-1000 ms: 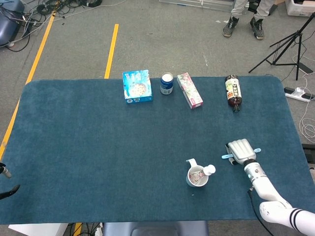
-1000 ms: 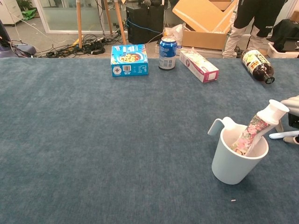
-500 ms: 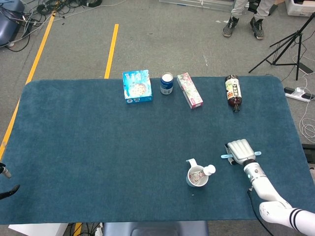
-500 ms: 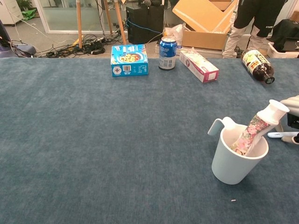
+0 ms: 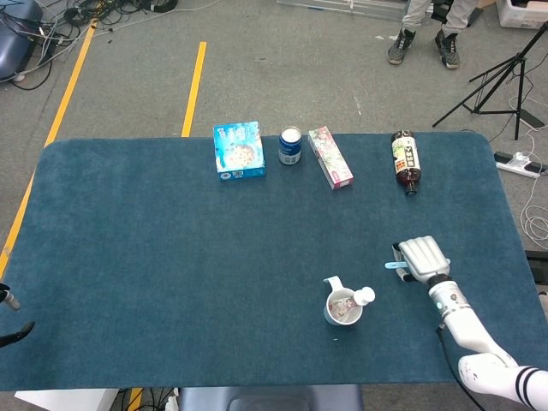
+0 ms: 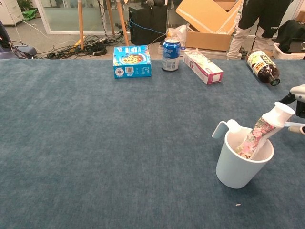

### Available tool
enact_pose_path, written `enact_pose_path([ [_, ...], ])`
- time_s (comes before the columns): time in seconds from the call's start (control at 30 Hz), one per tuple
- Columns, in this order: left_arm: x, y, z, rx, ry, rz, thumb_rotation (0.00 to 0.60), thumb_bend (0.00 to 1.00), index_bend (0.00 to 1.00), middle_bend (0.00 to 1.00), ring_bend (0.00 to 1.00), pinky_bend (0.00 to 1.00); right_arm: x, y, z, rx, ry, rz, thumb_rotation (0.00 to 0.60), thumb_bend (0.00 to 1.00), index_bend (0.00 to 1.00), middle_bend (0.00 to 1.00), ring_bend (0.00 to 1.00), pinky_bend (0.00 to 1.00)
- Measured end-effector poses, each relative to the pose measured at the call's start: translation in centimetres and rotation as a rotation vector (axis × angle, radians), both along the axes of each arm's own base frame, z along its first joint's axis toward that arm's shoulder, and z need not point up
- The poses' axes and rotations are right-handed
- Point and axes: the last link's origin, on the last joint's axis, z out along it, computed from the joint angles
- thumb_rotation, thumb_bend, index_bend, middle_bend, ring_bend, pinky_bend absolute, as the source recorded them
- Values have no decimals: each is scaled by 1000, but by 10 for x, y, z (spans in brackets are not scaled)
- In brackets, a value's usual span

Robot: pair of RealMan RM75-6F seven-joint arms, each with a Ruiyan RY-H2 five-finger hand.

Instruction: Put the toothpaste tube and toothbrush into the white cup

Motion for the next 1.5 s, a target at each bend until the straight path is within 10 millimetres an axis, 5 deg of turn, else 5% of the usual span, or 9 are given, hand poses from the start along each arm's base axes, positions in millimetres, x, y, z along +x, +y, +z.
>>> enact_pose_path([
  [0.57, 0, 0, 0, -2, 1, 1, 600, 105, 539, 331, 359, 409, 27, 0, 29, -80, -82, 69, 600, 270, 639, 1000, 1000, 1000],
  [1.03, -1, 0, -2, -9, 5, 9, 600, 105, 539, 330, 359, 409, 81, 8, 78, -159, -296, 186, 600, 271, 646, 1000, 1000, 1000],
  [1.5, -1, 0, -2, -9, 3, 7, 600, 106, 539, 330, 359, 409, 128, 21, 83, -55, -483, 299, 600, 271, 650, 1000, 1000, 1000],
])
